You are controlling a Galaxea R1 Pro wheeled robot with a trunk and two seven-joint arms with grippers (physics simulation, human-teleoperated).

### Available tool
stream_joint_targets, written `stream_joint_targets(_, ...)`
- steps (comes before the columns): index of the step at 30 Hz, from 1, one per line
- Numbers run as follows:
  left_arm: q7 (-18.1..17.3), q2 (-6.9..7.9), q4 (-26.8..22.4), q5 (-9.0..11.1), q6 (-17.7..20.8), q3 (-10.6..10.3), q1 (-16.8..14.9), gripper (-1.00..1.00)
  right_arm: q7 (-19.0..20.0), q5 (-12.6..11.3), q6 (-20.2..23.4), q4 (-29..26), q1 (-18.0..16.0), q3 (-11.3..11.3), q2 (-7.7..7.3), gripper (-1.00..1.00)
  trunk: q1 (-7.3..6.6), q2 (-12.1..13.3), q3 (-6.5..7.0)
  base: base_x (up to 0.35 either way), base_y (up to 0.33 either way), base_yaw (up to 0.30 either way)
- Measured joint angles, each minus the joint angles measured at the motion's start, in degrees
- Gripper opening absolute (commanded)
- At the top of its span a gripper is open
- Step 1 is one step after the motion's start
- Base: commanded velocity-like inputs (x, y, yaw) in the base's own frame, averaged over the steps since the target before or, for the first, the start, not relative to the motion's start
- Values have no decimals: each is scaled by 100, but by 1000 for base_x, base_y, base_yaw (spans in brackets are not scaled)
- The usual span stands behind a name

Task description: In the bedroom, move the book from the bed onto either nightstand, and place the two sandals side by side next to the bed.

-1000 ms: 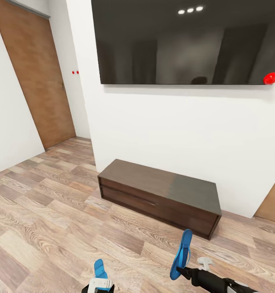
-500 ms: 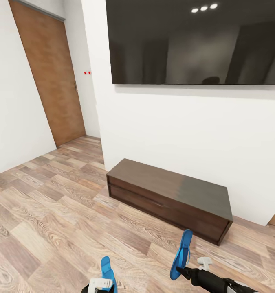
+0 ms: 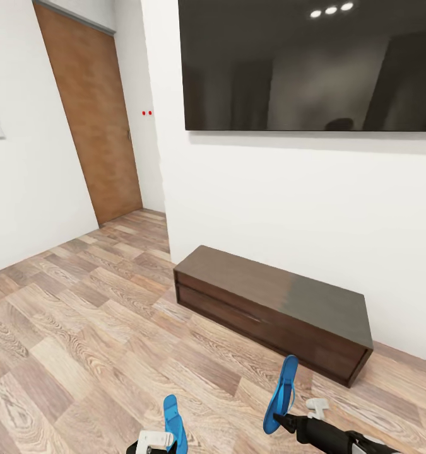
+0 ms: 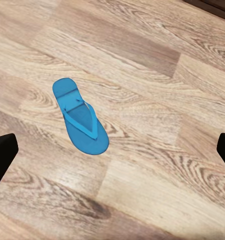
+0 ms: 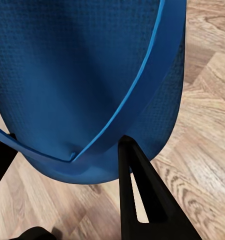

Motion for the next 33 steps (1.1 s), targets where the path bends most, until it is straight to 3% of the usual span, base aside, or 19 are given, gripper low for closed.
stream_joint_targets(7, 0, 0, -1, 0, 0, 2, 1, 100, -1, 0, 1, 1, -1, 0, 0, -100, 0, 0, 0, 0, 0, 45)
stream_joint_targets(26, 0, 0, -2, 0, 1, 2, 1, 100, -3, 1, 1, 1, -4, -2, 1, -100, 0, 0, 0, 0, -2, 234)
stream_joint_targets(33, 1, 0, 2, 0, -3, -1, -1, 100, 2, -1, 0, 3, 2, 1, 0, -100, -1, 0, 0, 64, -220, 32)
